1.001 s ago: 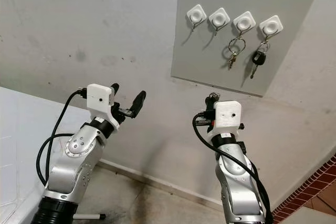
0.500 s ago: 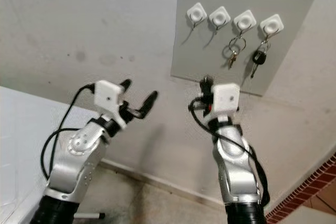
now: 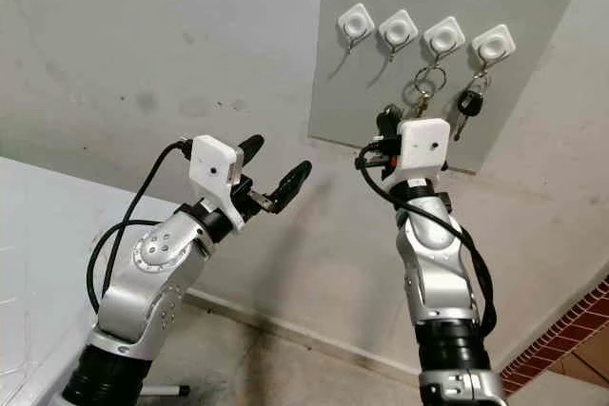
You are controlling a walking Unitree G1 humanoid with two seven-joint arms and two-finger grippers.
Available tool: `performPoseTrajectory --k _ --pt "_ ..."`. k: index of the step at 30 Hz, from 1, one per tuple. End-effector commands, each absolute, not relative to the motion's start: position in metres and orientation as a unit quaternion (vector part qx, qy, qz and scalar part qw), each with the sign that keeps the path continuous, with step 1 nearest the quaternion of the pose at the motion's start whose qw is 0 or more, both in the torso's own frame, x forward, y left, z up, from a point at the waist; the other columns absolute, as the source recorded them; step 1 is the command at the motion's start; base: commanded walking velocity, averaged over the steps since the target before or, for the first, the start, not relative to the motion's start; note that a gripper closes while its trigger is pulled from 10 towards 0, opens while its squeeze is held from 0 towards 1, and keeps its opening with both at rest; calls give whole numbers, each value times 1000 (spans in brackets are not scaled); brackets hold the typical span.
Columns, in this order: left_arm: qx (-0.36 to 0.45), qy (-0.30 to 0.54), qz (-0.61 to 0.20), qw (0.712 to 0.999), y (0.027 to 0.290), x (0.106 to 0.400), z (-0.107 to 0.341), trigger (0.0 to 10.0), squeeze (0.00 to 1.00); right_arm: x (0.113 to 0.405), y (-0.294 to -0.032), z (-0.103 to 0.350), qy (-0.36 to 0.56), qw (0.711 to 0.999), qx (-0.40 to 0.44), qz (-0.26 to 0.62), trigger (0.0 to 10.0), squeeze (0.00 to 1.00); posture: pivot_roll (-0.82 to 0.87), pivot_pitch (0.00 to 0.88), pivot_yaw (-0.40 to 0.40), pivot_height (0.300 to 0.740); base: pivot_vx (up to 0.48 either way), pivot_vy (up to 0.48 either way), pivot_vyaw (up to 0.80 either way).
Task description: Hang keys on a hook
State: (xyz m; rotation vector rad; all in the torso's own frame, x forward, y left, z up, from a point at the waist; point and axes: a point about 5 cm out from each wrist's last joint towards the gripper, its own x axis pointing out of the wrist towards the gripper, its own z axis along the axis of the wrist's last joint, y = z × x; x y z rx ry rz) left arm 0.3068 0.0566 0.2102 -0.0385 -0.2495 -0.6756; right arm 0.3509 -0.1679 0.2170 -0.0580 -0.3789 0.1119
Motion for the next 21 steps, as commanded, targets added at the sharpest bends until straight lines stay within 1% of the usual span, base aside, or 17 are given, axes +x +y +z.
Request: performPoseTrajectory --k 1,3,8,12,14,21 --pt "-21 -137 -330 934 57 307 221 10000 0 355 -171 223 -198 979 -26 49 10000 0 -3 68 -20 740 0 0 0" --pt "-26 -136 -330 934 57 307 222 10000 0 357 -172 224 -199 978 -25 49 10000 0 -3 68 -20 740 0 0 0" --pt "-27 -143 -335 931 54 307 228 10000 0 374 -172 240 -206 976 -4 76 10000 0 -5 77 -18 740 0 0 0" --pt "-29 -144 -336 930 53 306 229 10000 0 378 -173 244 -207 975 2 83 10000 0 -3 81 -21 740 0 0 0" --pt "-29 -144 -334 931 53 305 230 10000 0 383 -172 248 -204 973 26 105 10000 0 0 83 -22 740 0 0 0" --pt "-33 -141 -332 932 53 303 230 10000 0 390 -172 260 -217 966 39 138 10000 0 9 80 -29 740 0 0 0"
